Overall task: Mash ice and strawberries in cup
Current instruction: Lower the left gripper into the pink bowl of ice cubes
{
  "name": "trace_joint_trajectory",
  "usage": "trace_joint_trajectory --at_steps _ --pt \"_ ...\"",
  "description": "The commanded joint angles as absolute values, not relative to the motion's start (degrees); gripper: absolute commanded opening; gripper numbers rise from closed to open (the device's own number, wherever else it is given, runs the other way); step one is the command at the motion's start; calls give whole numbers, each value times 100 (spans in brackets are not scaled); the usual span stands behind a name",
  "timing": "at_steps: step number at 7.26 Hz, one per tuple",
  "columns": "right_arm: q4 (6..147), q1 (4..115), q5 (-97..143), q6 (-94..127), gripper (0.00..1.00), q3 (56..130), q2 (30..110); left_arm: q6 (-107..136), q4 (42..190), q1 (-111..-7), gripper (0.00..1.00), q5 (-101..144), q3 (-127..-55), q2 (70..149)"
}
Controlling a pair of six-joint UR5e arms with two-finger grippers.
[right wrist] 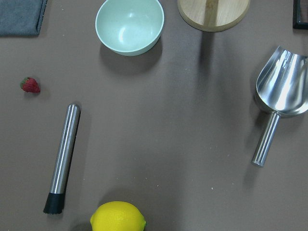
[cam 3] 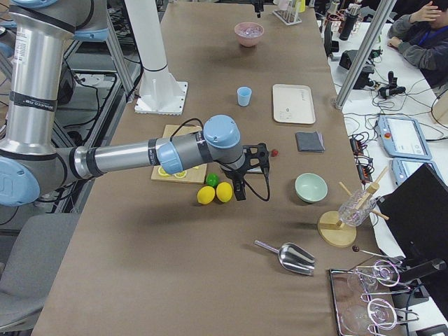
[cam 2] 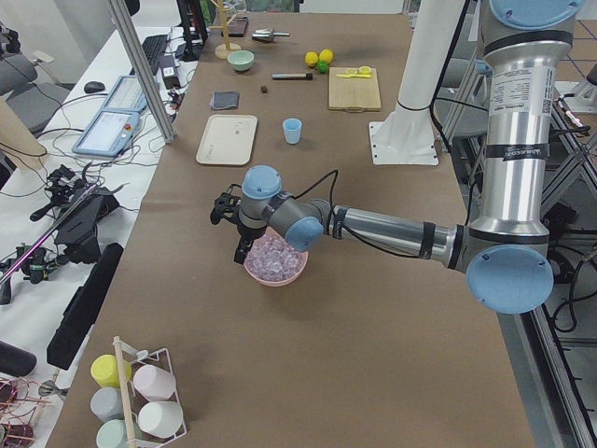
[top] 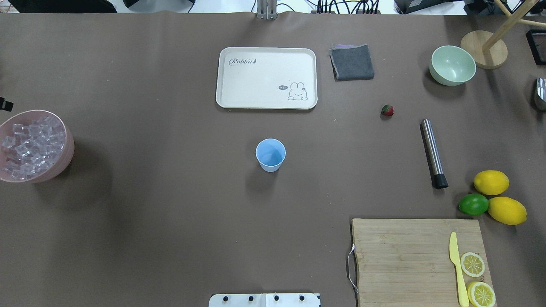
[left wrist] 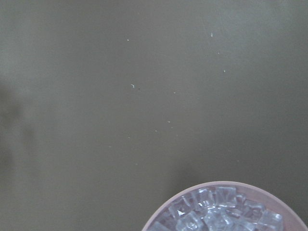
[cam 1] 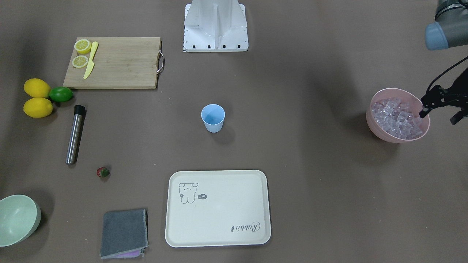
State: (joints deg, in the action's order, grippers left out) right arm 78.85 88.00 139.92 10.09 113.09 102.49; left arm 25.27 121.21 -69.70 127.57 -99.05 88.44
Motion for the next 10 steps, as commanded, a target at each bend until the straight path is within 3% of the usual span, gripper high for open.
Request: trace_joint_trajectory --at_steps 1,5,8,10 --pt "7779 8798 13992 1011 100 11294 10274 2698 12637 -6409 98 12535 -9932 8395" --pt "7761 8798 13983 1002 100 11285 10292 2900 12735 -6083 97 12516 -9765 8358" --pt "7761 8798 13948 1002 100 11276 10292 2865 12850 -6064 63 12516 -9668 8350" --pt "7761 8798 13940 1002 100 11276 10292 2839 12858 -6064 62 12516 -9581 8358"
